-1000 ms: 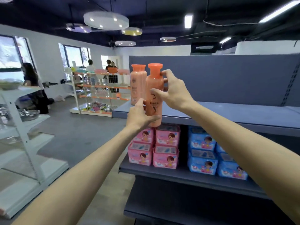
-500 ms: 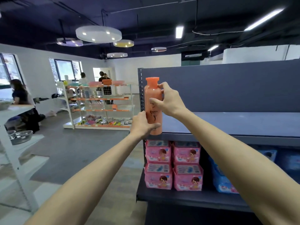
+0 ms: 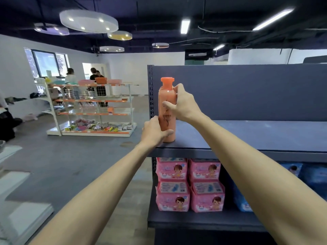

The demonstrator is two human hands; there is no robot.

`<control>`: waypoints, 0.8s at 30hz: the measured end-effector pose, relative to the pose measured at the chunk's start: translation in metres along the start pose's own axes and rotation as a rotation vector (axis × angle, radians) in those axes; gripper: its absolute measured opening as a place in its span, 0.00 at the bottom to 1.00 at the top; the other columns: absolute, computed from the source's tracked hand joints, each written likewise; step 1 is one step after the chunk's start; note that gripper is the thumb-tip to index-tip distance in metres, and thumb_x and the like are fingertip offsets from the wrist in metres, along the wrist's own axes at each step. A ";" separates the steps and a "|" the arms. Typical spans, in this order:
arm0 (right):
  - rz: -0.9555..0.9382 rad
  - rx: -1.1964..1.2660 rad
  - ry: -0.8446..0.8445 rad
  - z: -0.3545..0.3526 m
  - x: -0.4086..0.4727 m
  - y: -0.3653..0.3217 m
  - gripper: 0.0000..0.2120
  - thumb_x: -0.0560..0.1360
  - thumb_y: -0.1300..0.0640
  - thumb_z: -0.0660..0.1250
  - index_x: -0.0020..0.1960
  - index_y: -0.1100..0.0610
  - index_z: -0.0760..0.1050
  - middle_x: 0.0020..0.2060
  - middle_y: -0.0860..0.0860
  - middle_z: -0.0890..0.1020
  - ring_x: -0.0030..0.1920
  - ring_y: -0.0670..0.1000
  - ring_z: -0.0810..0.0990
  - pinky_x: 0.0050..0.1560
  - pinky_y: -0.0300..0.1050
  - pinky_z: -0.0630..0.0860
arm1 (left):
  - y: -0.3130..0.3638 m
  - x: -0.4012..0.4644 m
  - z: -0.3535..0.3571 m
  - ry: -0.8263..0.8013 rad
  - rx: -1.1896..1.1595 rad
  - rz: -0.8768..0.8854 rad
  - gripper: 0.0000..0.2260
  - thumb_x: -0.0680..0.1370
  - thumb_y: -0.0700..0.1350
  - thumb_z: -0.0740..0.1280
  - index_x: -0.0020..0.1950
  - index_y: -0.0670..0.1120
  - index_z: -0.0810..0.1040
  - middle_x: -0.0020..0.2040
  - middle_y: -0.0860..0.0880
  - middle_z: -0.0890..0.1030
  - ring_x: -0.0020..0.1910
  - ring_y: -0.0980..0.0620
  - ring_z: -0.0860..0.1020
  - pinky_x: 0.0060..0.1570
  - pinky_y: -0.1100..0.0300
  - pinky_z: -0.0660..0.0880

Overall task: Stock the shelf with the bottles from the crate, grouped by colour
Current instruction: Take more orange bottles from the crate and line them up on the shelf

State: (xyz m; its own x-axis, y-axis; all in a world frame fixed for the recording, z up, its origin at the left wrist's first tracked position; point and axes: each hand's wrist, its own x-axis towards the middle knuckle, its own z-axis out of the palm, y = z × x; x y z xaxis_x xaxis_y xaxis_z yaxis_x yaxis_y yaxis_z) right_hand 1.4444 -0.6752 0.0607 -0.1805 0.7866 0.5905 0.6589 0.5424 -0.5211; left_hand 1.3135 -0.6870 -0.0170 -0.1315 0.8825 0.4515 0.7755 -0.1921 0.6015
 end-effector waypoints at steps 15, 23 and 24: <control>0.008 -0.054 0.021 0.016 0.018 0.010 0.21 0.75 0.49 0.71 0.57 0.56 0.63 0.51 0.55 0.78 0.50 0.57 0.78 0.50 0.56 0.78 | -0.019 0.026 0.009 -0.032 -0.037 0.039 0.27 0.68 0.56 0.77 0.60 0.43 0.74 0.58 0.44 0.81 0.58 0.42 0.77 0.57 0.47 0.75; 0.001 -0.077 0.028 0.014 0.016 0.007 0.21 0.76 0.49 0.70 0.58 0.57 0.63 0.51 0.56 0.78 0.50 0.57 0.78 0.50 0.57 0.78 | -0.018 0.025 0.010 -0.028 -0.048 0.044 0.27 0.68 0.55 0.77 0.60 0.43 0.74 0.58 0.44 0.81 0.58 0.42 0.78 0.57 0.47 0.75; 0.009 -0.080 0.025 0.013 0.015 0.005 0.21 0.76 0.49 0.71 0.58 0.57 0.63 0.52 0.56 0.78 0.50 0.57 0.78 0.50 0.56 0.78 | -0.018 0.025 0.010 -0.033 -0.053 0.036 0.27 0.68 0.55 0.78 0.60 0.43 0.74 0.58 0.44 0.81 0.58 0.42 0.78 0.57 0.47 0.75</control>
State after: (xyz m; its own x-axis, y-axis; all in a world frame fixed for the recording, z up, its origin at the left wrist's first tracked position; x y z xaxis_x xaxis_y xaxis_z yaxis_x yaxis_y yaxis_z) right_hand 1.4357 -0.6568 0.0584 -0.1564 0.7834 0.6015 0.7169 0.5089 -0.4765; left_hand 1.3025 -0.6572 -0.0235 -0.0833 0.8879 0.4523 0.7451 -0.2459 0.6200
